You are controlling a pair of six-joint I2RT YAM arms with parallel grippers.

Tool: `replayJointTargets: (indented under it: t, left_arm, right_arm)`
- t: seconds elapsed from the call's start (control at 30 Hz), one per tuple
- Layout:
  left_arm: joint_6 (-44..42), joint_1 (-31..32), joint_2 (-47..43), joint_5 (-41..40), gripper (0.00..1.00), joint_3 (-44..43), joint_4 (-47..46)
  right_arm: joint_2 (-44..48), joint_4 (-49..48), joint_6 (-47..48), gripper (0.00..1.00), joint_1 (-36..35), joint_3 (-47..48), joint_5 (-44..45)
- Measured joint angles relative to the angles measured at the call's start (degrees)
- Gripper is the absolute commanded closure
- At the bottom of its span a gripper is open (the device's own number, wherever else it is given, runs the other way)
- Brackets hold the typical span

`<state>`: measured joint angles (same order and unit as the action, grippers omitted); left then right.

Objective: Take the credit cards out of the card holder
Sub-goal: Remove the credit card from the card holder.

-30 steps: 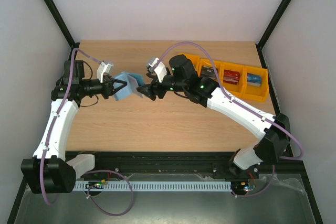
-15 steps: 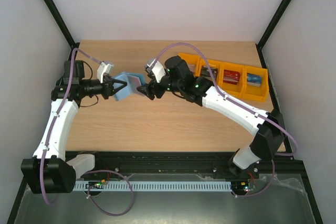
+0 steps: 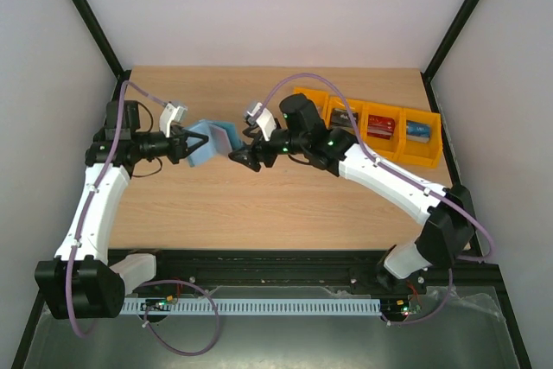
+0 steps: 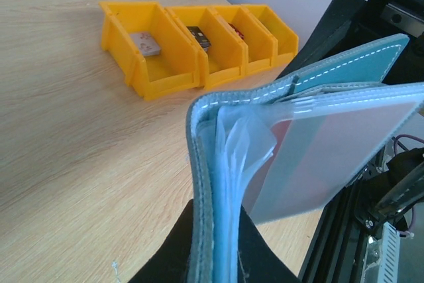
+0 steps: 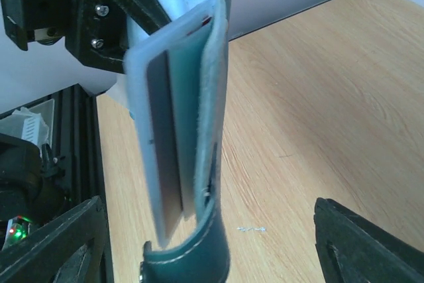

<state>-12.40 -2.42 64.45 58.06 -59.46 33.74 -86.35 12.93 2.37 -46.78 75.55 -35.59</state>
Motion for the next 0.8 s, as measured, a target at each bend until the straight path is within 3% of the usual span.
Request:
replayJointTargets:
  t: [0.3, 0.47, 0.7, 0.8]
  left_arm:
    - [1.2, -0.02, 0.0, -0.26, 0.98, 2.6, -1.33]
    - [1.68, -0.13, -0.04, -0.04, 0.98, 3.54, -1.95]
    - [2.64, -0.26, -1.16, 0.79, 0.98, 4.68, -3.26]
    - [2.69, -0.48, -1.18, 1.01, 0.98, 4.79, -3.48]
  right_arm:
    - [3.43, -6.78, -3.76, 0.2, 0.02, -6.86, 0.02]
    - [3.93, -9.29, -5.84, 0.37, 0.02, -7.02, 2.23]
    - [4.02, -11.37, -8.98, 0.5, 0.02, -7.06, 2.78]
    - [4.02, -11.78, -9.31, 0.5, 0.07, -7.17, 1.66]
